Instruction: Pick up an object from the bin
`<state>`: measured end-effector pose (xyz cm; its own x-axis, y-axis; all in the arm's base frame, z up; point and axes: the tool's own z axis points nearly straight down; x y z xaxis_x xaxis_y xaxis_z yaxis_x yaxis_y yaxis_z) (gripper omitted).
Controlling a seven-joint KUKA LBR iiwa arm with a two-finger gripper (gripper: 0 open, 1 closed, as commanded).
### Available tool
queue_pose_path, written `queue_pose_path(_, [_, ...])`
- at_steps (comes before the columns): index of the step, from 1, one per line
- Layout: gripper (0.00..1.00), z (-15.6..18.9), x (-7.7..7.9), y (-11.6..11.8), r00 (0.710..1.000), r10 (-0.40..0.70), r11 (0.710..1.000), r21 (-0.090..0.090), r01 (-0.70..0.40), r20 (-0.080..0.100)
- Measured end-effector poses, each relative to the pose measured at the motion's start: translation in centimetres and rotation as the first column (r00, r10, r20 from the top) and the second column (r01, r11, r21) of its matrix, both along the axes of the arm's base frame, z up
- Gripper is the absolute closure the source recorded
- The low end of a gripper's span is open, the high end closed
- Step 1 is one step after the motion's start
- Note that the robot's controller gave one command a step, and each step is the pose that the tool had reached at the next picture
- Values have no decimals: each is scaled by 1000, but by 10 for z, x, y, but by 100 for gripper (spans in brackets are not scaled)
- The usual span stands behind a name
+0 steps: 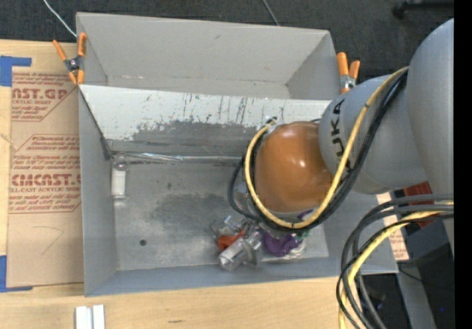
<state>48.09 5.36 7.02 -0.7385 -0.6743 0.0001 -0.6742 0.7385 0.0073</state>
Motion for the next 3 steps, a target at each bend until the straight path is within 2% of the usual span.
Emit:
queue_pose_path(1, [100,91,-1,9,1000,-18,1000,0,18,-5])
queue_pose_path(2, [100,25,14,-15,1000,-15,1000,2,15,5])
queue_pose_path(3, [100,11,14,-18,1000,-15,1000,2,15,1])
